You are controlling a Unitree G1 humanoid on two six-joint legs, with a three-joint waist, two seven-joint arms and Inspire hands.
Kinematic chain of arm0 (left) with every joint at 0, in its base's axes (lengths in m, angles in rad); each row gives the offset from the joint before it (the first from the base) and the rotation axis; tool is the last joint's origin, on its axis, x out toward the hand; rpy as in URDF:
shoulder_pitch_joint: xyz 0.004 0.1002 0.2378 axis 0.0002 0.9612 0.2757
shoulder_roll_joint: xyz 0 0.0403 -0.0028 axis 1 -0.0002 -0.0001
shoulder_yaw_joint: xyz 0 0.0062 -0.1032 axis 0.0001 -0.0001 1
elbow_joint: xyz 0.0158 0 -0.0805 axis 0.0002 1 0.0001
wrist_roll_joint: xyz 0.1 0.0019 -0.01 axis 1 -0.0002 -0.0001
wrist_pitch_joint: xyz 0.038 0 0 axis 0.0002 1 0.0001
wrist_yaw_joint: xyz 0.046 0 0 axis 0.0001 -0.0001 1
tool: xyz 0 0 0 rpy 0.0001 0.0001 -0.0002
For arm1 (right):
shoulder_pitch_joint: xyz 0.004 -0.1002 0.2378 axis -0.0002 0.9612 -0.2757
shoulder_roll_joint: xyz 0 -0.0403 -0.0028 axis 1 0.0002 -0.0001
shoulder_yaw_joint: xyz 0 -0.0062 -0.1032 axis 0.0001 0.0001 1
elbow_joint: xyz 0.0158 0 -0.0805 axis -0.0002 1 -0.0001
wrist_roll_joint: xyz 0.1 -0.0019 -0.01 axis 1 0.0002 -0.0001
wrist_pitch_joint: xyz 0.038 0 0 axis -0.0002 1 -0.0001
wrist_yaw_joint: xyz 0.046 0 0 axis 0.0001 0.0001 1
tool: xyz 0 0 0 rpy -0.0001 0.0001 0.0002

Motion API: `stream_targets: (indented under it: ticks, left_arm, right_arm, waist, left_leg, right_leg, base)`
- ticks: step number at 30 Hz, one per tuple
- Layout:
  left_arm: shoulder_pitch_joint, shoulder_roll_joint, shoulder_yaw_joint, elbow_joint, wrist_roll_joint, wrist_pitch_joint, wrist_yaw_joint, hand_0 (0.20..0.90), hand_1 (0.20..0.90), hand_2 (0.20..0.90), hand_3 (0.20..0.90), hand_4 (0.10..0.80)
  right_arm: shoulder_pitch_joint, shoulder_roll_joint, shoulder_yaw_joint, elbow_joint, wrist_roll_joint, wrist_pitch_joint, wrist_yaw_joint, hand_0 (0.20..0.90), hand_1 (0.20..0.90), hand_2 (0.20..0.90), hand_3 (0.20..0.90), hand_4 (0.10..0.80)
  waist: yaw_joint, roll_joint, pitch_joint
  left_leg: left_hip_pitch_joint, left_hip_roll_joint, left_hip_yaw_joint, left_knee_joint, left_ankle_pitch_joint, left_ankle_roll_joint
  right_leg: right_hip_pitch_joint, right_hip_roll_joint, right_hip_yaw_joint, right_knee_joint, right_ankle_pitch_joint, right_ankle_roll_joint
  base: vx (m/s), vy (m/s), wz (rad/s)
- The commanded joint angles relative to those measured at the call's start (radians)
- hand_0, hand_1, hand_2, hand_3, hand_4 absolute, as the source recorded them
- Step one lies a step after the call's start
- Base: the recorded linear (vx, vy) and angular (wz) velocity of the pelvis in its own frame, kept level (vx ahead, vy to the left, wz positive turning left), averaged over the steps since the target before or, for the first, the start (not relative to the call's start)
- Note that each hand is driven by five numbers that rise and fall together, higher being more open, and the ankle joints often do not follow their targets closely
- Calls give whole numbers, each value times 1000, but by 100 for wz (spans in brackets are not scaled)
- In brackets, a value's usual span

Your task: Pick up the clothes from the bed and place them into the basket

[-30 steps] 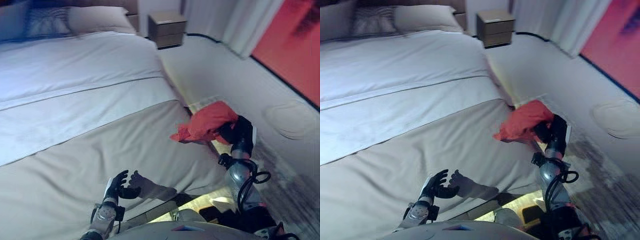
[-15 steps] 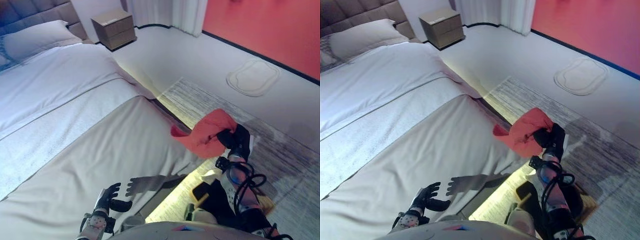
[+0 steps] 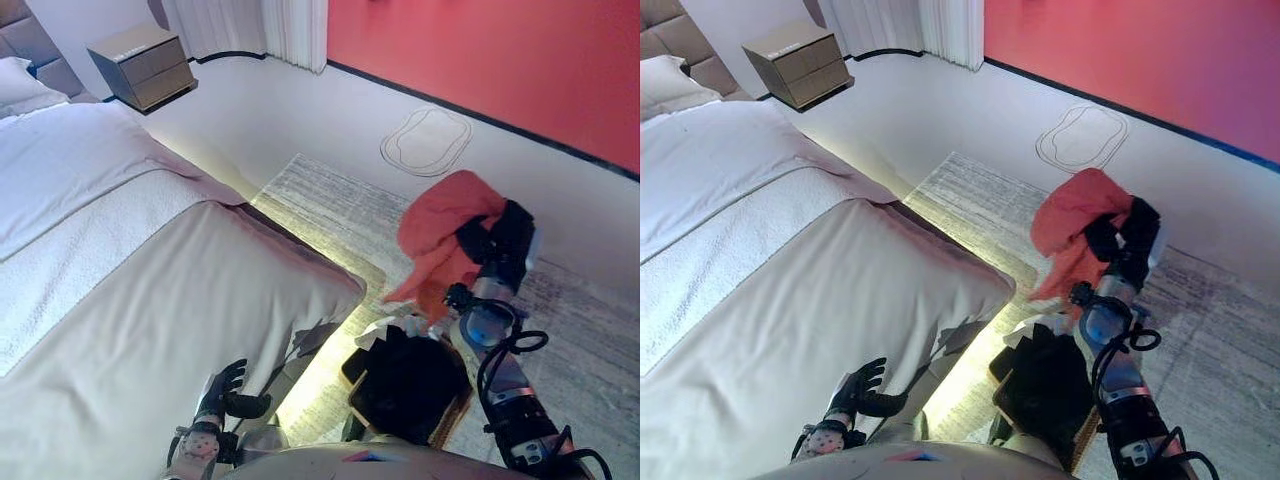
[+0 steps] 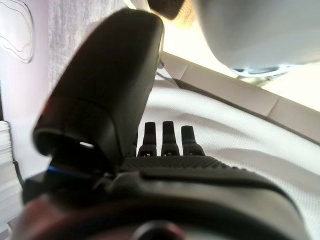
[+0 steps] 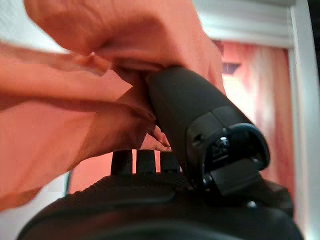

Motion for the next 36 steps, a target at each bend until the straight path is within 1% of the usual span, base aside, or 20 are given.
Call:
stream_targets:
  ticks: [1,4,6,8,12,15,19,23,28,30,32,36]
  left_arm:
    - [-22,22,-6,39,40,-77,24,900,900,900,900,800]
    - [-16,32,19,60,34,-82,24,900,900,900,900,800]
    - [-17,36,22,66,27,-88,20,900,900,900,900,800]
    - [-21,37,22,68,21,-90,14,900,900,900,900,800]
    - [-31,31,6,55,6,-87,4,900,900,900,900,800]
    - [-39,28,-10,41,6,-76,-1,900,900,900,900,800]
    - [-38,32,-12,36,2,-75,1,900,900,900,900,800]
    - [-31,35,-11,35,3,-73,8,900,900,900,900,800]
    - [-23,38,-1,30,11,-72,10,900,900,900,900,800]
    - [-21,39,1,26,11,-75,4,900,900,900,900,800]
    - [-23,40,5,14,12,-72,-4,900,900,900,900,800]
    - [-43,47,-11,-10,8,-57,-16,900,900,900,900,800]
  right_arm:
    - [-85,-38,-27,-210,-94,-146,9,300,300,300,200,100]
    - [-64,-41,-32,-191,-26,-107,51,300,300,300,200,100]
    - [-48,-32,-31,-167,37,-76,78,300,300,300,200,100]
    - [-34,-16,-36,-132,51,-66,80,300,300,300,200,100]
    - [-16,13,-43,-59,41,-51,48,300,300,300,200,100]
    - [-6,34,-54,3,14,-45,-13,300,300,300,200,100]
    - [14,48,-65,46,-8,-33,-68,300,300,300,200,100]
    - [38,61,-73,85,-17,-24,-92,300,300,300,200,100]
    - [71,66,-82,120,-16,-22,-65,300,300,300,200,100]
    - [84,66,-74,133,-14,-10,-37,300,300,300,200,100]
    - [98,68,-63,163,8,28,11,300,300,300,200,100]
    - [104,69,-26,295,59,109,74,300,300,300,200,100]
  waist:
    - [15,-25,-55]
    - [7,-24,-65]
    - [-1,-22,-68]
    - [-8,-21,-69]
    - [-17,-20,-67]
    - [-21,-17,-65]
    - [-30,-10,-58]
    - [-38,-4,-52]
    - [-53,3,-41]
    - [-61,7,-38]
    - [-67,9,-36]
    - [-70,5,-29]
  left_leg:
    - [-54,-27,-16,1,0,10]
    - [-41,-31,-18,-10,0,6]
    - [-35,-33,-19,-16,0,6]
    - [-29,-35,-20,-22,1,6]
    - [-18,-42,-23,-31,0,10]
    - [-11,-48,-26,-37,-3,13]
    - [-8,-52,-27,-40,-5,16]
    - [-6,-55,-27,-43,-7,19]
    - [-3,-58,-22,-45,-9,20]
    - [-3,-59,-19,-47,-9,18]
    - [-4,-60,-16,-46,-9,15]
    - [-7,-60,-16,-47,-11,16]
  right_leg:
    - [108,-136,-17,72,-53,93]
    - [105,-137,-18,73,-54,93]
    - [100,-136,-15,75,-55,91]
    - [94,-135,-12,76,-52,90]
    - [89,-134,-9,75,-47,90]
    - [83,-135,-8,80,-44,92]
    - [75,-137,-4,85,-41,95]
    - [67,-138,0,88,-38,97]
    - [61,-139,8,83,-31,98]
    - [58,-139,12,82,-29,99]
    - [53,-141,15,83,-28,100]
    - [44,-140,17,85,-26,99]
  base:
    - [25,31,-6]
    - [7,18,3]
    - [-1,32,6]
    - [-9,28,8]
    - [-4,6,1]
    - [-8,1,4]
    - [-12,3,1]
    - [-16,2,0]
    - [-13,0,0]
    - [0,0,0]
    - [-32,14,-3]
    - [-37,-20,0]
